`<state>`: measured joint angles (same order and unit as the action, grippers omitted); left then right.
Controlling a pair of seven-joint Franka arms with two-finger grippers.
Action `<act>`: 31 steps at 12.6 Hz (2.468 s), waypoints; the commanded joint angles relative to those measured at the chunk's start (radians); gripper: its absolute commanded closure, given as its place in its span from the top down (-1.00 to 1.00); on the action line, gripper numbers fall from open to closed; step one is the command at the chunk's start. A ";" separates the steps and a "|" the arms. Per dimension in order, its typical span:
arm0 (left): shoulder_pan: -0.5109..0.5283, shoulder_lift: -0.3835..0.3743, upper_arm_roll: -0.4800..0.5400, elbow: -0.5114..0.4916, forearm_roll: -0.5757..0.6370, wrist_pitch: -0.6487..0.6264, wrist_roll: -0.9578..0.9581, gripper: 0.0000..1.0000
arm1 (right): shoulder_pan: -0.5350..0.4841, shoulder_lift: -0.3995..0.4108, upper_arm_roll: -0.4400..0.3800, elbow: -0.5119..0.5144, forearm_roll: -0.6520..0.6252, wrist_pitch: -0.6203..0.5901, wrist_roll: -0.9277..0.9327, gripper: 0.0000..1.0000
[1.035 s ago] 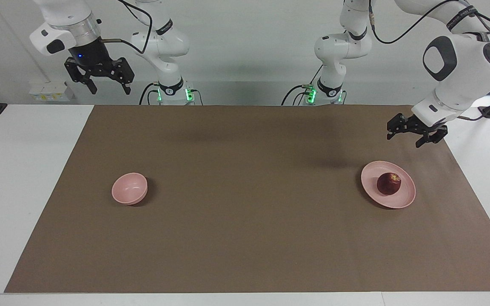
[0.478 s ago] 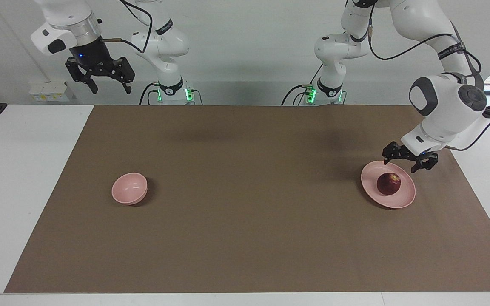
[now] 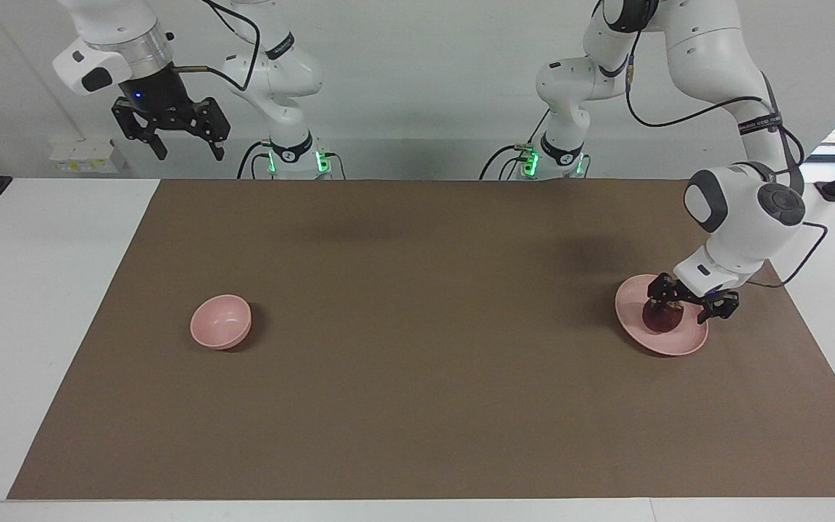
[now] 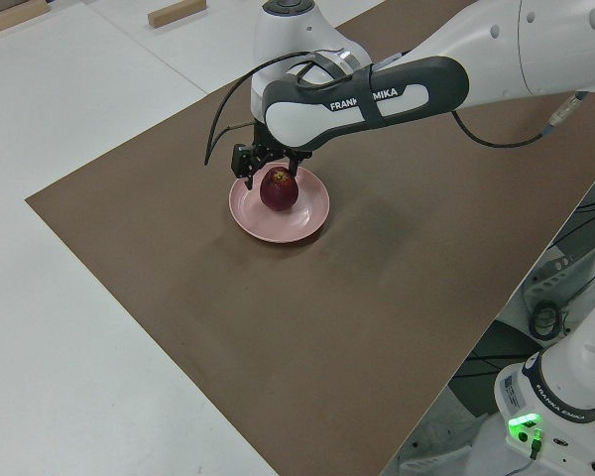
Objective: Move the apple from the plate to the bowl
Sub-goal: 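Close the left gripper on the red apple, then lift the apple with the left gripper while the right gripper approaches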
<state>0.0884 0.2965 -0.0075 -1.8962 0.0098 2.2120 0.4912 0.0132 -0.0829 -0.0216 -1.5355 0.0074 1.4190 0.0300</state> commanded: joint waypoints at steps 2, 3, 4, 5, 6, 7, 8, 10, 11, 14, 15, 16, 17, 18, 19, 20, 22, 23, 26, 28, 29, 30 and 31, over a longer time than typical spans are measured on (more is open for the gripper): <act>0.008 -0.010 -0.006 -0.062 0.021 0.037 -0.037 1.00 | -0.007 -0.026 0.000 -0.032 0.017 0.008 -0.033 1.00; 0.002 -0.007 -0.006 -0.070 0.021 0.054 -0.065 1.00 | -0.007 -0.026 0.002 -0.032 0.017 0.008 -0.033 1.00; -0.002 -0.003 -0.006 -0.075 0.021 0.069 -0.075 1.00 | -0.007 -0.026 0.000 -0.032 0.017 0.008 -0.033 1.00; -0.004 -0.003 -0.006 -0.073 0.019 0.071 -0.095 1.00 | -0.007 -0.027 0.000 -0.032 0.017 0.008 -0.033 1.00; -0.004 0.001 -0.006 -0.063 0.019 0.075 -0.161 0.14 | -0.007 -0.028 0.000 -0.032 0.017 0.008 -0.033 1.00; -0.006 0.001 -0.006 -0.063 0.019 0.072 -0.213 -0.92 | -0.007 -0.028 0.000 -0.032 0.017 0.008 -0.033 1.00; -0.007 0.001 -0.008 -0.060 0.019 0.072 -0.226 -1.00 | -0.007 -0.028 0.002 -0.032 0.017 0.008 -0.032 1.00; -0.007 -0.002 -0.008 -0.051 0.016 0.060 -0.249 -1.00 | -0.007 -0.028 0.000 -0.032 0.017 0.008 -0.033 1.00; -0.007 -0.013 -0.008 -0.043 0.016 0.048 -0.300 -1.00 | -0.007 -0.028 0.000 -0.032 0.017 0.008 -0.033 1.00; -0.024 -0.025 -0.009 0.038 0.016 -0.104 -0.460 -1.00 | -0.007 -0.028 0.000 -0.032 0.017 0.006 -0.032 1.00; -0.029 -0.023 -0.009 0.055 0.016 -0.119 -0.485 -1.00 | -0.007 -0.028 0.002 -0.032 0.017 0.002 -0.032 1.00; -0.032 -0.028 -0.008 0.065 0.015 -0.127 -0.502 -1.00 | -0.007 -0.028 0.002 -0.032 0.017 -0.002 -0.033 1.00; -0.032 -0.037 -0.011 0.077 0.010 -0.164 -0.548 -1.00 | -0.007 -0.028 0.000 -0.032 0.017 -0.002 -0.033 1.00; -0.030 -0.039 -0.017 0.110 -0.005 -0.235 -0.562 -1.00 | -0.009 -0.028 0.000 -0.029 0.017 -0.002 -0.033 1.00; -0.032 -0.033 -0.017 0.153 -0.033 -0.309 -0.554 -1.00 | -0.010 -0.026 0.000 -0.028 0.016 -0.002 -0.033 1.00; -0.042 -0.025 -0.017 0.182 -0.054 -0.349 -0.571 -1.00 | -0.010 -0.024 -0.001 -0.026 0.016 0.001 -0.032 1.00; -0.085 -0.034 -0.016 0.193 -0.086 -0.370 -0.621 -1.00 | 0.002 -0.023 0.008 -0.017 0.009 0.011 -0.033 1.00; -0.088 -0.037 -0.019 0.200 -0.137 -0.398 -0.696 -1.00 | 0.010 -0.027 0.015 -0.021 0.000 0.029 -0.032 1.00; -0.090 -0.031 -0.019 0.252 -0.367 -0.478 -0.865 -1.00 | -0.007 -0.046 0.003 -0.118 0.038 0.069 -0.070 1.00; -0.111 -0.031 -0.019 0.250 -0.480 -0.500 -0.962 -1.00 | -0.038 -0.069 -0.001 -0.237 0.139 0.125 -0.091 1.00; -0.116 -0.031 -0.025 0.250 -0.555 -0.503 -1.020 -1.00 | -0.033 -0.080 -0.001 -0.289 0.147 0.152 -0.110 1.00; -0.121 -0.031 -0.038 0.250 -0.627 -0.503 -1.081 -1.00 | -0.029 -0.080 0.000 -0.326 0.151 0.164 -0.134 1.00; -0.125 -0.031 -0.051 0.249 -0.675 -0.503 -1.147 -1.00 | -0.024 -0.080 0.000 -0.368 0.193 0.191 -0.160 1.00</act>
<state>-0.0213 0.2649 -0.0507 -1.6630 -0.5894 1.7328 -0.5502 -0.0067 -0.1106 -0.0267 -1.7890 0.1428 1.5527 -0.0759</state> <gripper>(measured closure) 0.286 0.000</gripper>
